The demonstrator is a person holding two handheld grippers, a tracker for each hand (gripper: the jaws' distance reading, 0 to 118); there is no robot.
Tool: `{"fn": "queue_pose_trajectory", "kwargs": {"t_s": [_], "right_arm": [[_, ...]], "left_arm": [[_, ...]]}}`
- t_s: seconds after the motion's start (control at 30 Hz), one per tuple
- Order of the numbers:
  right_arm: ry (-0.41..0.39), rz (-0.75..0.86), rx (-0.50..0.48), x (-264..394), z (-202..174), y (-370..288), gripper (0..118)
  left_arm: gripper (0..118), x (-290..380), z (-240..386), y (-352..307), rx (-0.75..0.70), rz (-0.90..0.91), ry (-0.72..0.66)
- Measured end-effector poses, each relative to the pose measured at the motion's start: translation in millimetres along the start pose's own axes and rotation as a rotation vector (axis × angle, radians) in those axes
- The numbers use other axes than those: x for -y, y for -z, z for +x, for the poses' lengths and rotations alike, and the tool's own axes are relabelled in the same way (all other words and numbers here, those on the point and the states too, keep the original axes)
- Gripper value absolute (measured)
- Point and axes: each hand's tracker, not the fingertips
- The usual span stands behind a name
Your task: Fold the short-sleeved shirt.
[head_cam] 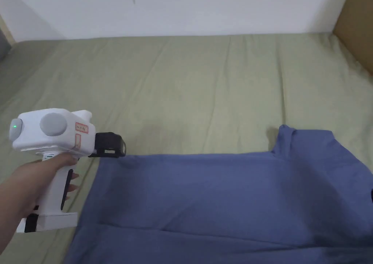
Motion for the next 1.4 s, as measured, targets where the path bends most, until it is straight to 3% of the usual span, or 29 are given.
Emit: {"fn": "queue_pose_trajectory", "kwargs": {"t_s": [0.2, 0.27, 0.3, 0.37, 0.4, 0.53, 0.63, 0.67, 0.7, 0.73, 0.77, 1.03, 1.07, 1.1, 1.17, 1.2, 1.23, 1.3, 1.4], "right_arm": [[0.024, -0.039, 0.012, -1.5, 13.8, 16.9, 1], [0.029, -0.044, 0.019, -5.0, 16.7, 23.7, 1], [0.031, -0.044, 0.019, -7.7, 17.7, 26.6, 1], [0.035, -0.043, 0.010, -17.0, 20.0, 33.5, 1], [0.033, -0.040, 0.004, -22.1, 19.9, 37.3, 1], [0.021, 0.022, -0.095, -60.4, 25.4, 56.3, 1], [0.048, 0.024, -0.057, -93.2, 36.1, 78.6, 3], [0.054, 0.028, -0.056, -103.6, 41.9, 87.5, 24], [0.059, 0.022, -0.050, -112.3, 46.6, 96.0, 80], [0.077, -0.016, -0.001, -122.5, 51.6, 109.2, 116], [0.078, -0.069, 0.025, -128.5, 54.1, 121.9, 118], [0.064, -0.193, 0.057, -141.0, 59.8, 186.8, 112], [0.072, -0.203, 0.033, -139.6, 56.3, 189.2, 105], [0.077, -0.224, 0.011, -138.7, 54.3, 191.4, 89], [0.039, -0.203, 0.052, -135.4, 45.1, 186.8, 83], [0.025, -0.196, 0.042, -135.4, 44.4, 182.3, 72], [0.020, -0.195, 0.031, -135.3, 44.1, 177.2, 54], [0.014, -0.186, 0.018, -134.4, 45.2, 166.4, 1], [0.057, -0.130, -0.064, -134.9, 50.2, 142.5, 1]], "left_arm": [[118, 6.3, -1.9, 28.9, -0.042, -0.075, 0.090], [108, 8.4, 4.9, 14.4, -0.049, -0.061, 0.110], [84, 9.0, 7.8, 5.1, -0.057, -0.034, 0.120], [25, 13.8, 14.2, -15.2, -0.063, 0.033, 0.173], [0, 15.2, 14.9, -20.9, 0.013, 0.013, 0.174], [0, 24.7, 22.1, -50.9, 0.013, 0.008, 0.192], [0, 24.5, 19.6, -70.1, 0.046, 0.040, 0.158], [0, 23.1, 18.3, -76.3, 0.050, 0.049, 0.149], [0, 22.2, 17.7, -81.2, 0.055, 0.052, 0.135], [0, 21.7, 16.7, -87.6, 0.071, 0.056, 0.111], [0, 17.0, 7.9, -86.3, 0.084, 0.056, 0.098], [0, 11.7, 10.2, -95.2, 0.094, 0.068, 0.104], [0, 10.6, 9.6, -94.2, 0.093, 0.069, 0.103], [0, 10.2, 9.1, -92.6, 0.097, 0.062, 0.098], [0, 10.3, 8.1, -86.8, 0.097, 0.052, 0.093], [0, 10.9, 7.8, -84.7, 0.096, 0.046, 0.093], [0, 11.8, 7.4, -82.7, 0.094, 0.040, 0.094], [0, 15.9, 8.1, -81.0, 0.096, 0.036, 0.093], [0, 21.1, 7.8, -85.7, 0.104, 0.048, 0.080]]}}
